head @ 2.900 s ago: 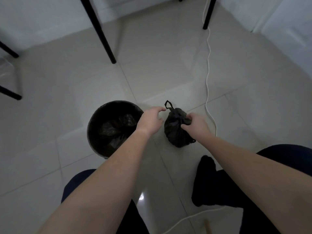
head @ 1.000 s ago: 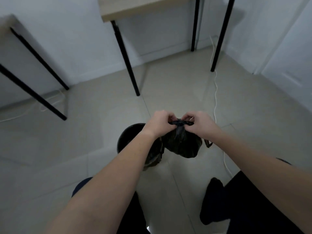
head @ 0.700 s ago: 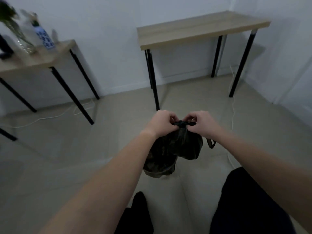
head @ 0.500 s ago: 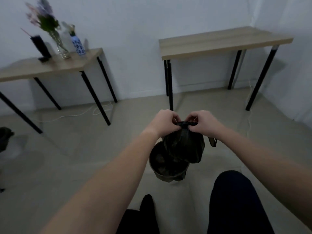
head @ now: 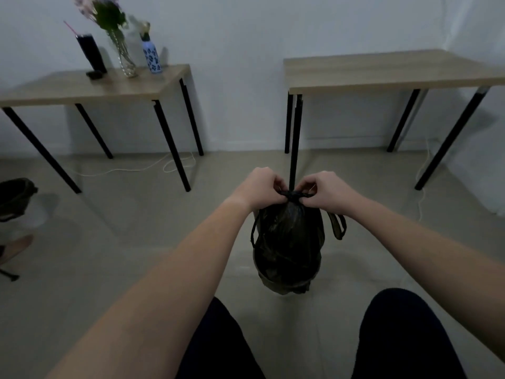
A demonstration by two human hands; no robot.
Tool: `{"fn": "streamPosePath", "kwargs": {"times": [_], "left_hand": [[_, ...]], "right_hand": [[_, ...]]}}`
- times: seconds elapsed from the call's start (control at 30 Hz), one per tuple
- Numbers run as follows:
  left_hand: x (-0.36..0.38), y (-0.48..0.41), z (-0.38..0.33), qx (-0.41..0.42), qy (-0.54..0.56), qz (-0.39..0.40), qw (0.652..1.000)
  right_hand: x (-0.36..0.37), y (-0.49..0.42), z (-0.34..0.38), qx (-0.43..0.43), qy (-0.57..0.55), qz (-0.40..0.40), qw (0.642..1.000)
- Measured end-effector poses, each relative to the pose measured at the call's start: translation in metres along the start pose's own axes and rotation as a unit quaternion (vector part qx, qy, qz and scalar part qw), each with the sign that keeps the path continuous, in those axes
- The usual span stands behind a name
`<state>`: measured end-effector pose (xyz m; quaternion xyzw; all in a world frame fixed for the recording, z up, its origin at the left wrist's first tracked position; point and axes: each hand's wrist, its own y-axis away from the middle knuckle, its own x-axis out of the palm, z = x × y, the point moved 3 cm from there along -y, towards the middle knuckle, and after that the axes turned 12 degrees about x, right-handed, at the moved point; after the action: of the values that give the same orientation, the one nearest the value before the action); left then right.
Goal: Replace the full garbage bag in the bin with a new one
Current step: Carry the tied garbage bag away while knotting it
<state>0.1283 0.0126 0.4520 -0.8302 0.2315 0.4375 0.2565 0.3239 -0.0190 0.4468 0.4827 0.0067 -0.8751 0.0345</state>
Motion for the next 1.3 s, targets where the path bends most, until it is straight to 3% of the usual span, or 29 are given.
{"fn": "streamPosePath", "kwargs": {"times": [0.47,0.63,0.8,1.3], "left_hand": [[0.099,-0.095,0.137,-0.077,0.084,0.062,0.991],[0.083,-0.12,0.148,-0.091,0.109,0.083,0.986],[0.01,-0.143,0.125,-0.106,0.113,0.074,0.985],[-0.354,-0.198,-0.04,-0.11,0.044,0.045,0.992]], "right_hand": [[0.079,-0.133,-0.086,0.071,0.0,0.066,0.995],[0.064,-0.162,-0.078,0.091,0.004,0.101,0.991],[-0.002,-0.178,-0.028,0.095,0.001,0.11,0.989],[-0.298,-0.199,0.222,0.024,0.035,0.118,0.992]]}}
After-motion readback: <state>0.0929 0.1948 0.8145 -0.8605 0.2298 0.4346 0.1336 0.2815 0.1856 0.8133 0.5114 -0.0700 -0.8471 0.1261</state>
